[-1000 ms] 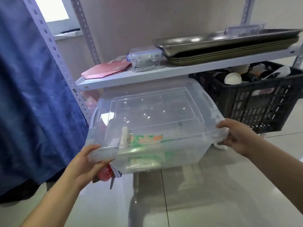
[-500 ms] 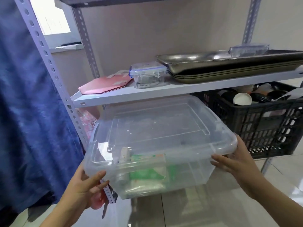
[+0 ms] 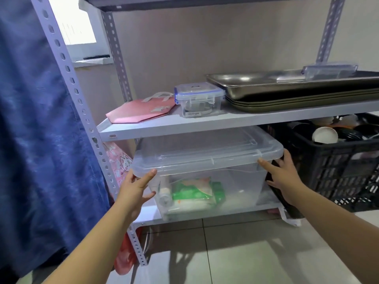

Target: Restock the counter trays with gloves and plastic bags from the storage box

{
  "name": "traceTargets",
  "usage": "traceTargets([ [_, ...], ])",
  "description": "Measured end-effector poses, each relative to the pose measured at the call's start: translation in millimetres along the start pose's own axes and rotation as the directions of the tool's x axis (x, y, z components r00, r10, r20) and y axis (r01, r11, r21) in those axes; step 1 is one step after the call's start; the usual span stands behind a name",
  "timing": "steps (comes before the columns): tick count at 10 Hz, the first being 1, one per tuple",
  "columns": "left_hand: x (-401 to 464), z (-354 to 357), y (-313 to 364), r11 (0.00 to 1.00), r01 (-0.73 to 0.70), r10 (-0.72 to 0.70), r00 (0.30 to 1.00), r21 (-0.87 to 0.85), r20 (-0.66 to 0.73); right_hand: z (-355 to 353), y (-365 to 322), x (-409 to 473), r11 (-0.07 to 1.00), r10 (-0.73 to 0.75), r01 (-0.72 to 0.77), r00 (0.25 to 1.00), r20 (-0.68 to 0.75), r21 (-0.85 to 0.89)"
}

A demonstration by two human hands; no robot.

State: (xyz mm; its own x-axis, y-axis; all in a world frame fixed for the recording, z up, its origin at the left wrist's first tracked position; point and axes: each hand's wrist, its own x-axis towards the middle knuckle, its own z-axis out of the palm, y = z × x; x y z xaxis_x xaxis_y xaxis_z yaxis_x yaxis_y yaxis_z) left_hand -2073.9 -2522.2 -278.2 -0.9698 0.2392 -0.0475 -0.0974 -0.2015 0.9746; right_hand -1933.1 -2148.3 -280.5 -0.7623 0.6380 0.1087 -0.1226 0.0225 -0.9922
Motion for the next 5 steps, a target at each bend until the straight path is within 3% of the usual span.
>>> traceTargets([
  [4, 24, -4, 7, 0.991, 0.106, -0.108, 0.994, 0.087, 0.017, 8, 3, 19, 0.986, 0.152, -0.152, 0.988, -0.001, -0.068],
  [5, 13, 0, 8, 0.976, 0.177, -0.170, 0.983, 0.128, -0.066, 6, -5, 7, 0.956, 0.267, -0.279, 0.956, -0.118, -0.094],
])
